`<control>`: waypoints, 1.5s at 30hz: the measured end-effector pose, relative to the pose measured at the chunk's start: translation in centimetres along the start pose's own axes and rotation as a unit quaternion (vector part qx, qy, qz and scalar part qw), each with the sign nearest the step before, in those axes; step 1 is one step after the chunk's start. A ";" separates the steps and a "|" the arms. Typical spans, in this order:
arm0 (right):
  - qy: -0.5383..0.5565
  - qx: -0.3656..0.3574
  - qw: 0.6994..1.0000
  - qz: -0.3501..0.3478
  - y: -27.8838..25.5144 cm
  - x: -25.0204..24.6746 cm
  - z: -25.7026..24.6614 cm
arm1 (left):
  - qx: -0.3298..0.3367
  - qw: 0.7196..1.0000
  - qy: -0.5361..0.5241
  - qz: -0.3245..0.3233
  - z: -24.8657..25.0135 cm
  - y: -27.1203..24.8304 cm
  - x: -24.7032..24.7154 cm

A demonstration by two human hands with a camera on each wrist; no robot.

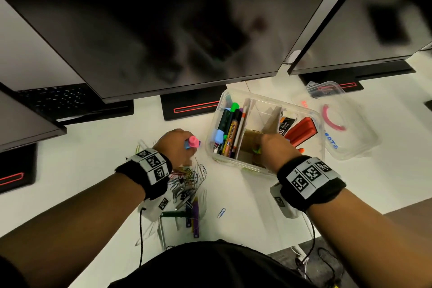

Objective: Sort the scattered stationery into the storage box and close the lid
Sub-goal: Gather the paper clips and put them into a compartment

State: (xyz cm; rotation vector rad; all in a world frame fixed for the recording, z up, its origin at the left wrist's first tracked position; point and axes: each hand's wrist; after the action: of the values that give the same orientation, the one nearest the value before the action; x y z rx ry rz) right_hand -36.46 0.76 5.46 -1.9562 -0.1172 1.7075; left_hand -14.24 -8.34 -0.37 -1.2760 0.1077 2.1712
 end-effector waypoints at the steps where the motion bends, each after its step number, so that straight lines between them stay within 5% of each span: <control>1: -0.012 -0.001 1.000 -0.008 0.1 -0.2 -0.3 | -0.011 1.000 0.002 0.016 0.0 -0.1 -1.0; 7: -0.041 0.011 0.999 -0.017 0.2 -0.7 -0.5 | -0.013 0.990 -0.009 0.140 4.0 -0.3 -5.9; 13: -0.024 0.018 1.000 -0.010 -0.5 -1.2 0.0 | 0.115 0.993 -0.034 0.015 9.9 -0.6 -3.4; 24: -0.017 -0.050 0.998 0.030 0.1 0.4 1.5 | 0.227 0.958 0.138 -0.107 13.0 1.5 0.7; 38: 0.168 -0.032 0.982 0.083 -1.9 -1.0 1.9 | 0.201 0.965 0.132 -0.105 13.6 2.2 1.0; 45: 0.101 -0.031 0.993 0.056 -1.8 -0.1 1.7 | 0.219 0.962 0.103 -0.127 13.6 1.6 1.0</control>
State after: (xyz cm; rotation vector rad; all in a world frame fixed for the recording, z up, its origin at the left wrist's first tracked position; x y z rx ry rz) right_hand -37.62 2.84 6.30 -2.2068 0.0145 1.5798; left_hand -25.90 -4.25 5.65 -1.1778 0.4568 1.6729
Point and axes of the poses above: each hand's wrist, its own y-axis towards the middle knuckle, its own x-axis out of the palm, z = x × y, and after that the axes turned 3 degrees about x, right-handed
